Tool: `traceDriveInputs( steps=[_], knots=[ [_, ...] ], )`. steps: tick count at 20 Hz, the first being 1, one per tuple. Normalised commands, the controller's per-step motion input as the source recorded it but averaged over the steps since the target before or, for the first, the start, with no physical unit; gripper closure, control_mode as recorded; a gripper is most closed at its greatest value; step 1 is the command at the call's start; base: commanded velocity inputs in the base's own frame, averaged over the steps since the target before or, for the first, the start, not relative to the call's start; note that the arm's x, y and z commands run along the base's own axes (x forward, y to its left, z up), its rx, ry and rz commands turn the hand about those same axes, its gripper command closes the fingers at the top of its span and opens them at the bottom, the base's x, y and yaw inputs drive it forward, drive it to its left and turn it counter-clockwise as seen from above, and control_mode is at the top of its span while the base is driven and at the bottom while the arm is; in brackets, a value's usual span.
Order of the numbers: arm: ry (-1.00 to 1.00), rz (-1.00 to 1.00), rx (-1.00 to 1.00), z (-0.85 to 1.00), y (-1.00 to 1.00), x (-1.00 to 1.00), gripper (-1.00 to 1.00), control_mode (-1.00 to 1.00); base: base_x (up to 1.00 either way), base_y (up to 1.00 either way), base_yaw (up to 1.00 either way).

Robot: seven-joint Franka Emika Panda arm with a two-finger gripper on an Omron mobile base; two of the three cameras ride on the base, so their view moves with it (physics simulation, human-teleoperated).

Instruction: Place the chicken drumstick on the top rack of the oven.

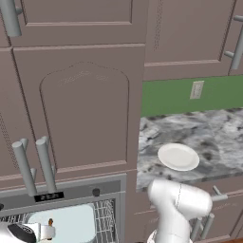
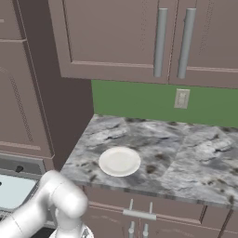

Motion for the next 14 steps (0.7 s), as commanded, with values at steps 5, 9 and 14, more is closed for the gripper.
traceDriveInputs(
  steps=[5, 9, 14],
  knots=[
    [0.0, -0.04, 0.33, 0.71, -0.86, -0.45, -1.0, -1.0, 0.0, 0.0, 0.0],
    [0.0, -0.01, 0.36, 0.74, -0.92, -0.55, -1.0, -1.0, 0.0, 0.0, 0.0],
    [-0.06, 0.0, 0.32, 0.84, -0.68, -0.76, -1.0, -1.0, 0.0, 0.0, 0.0]
  ],
)
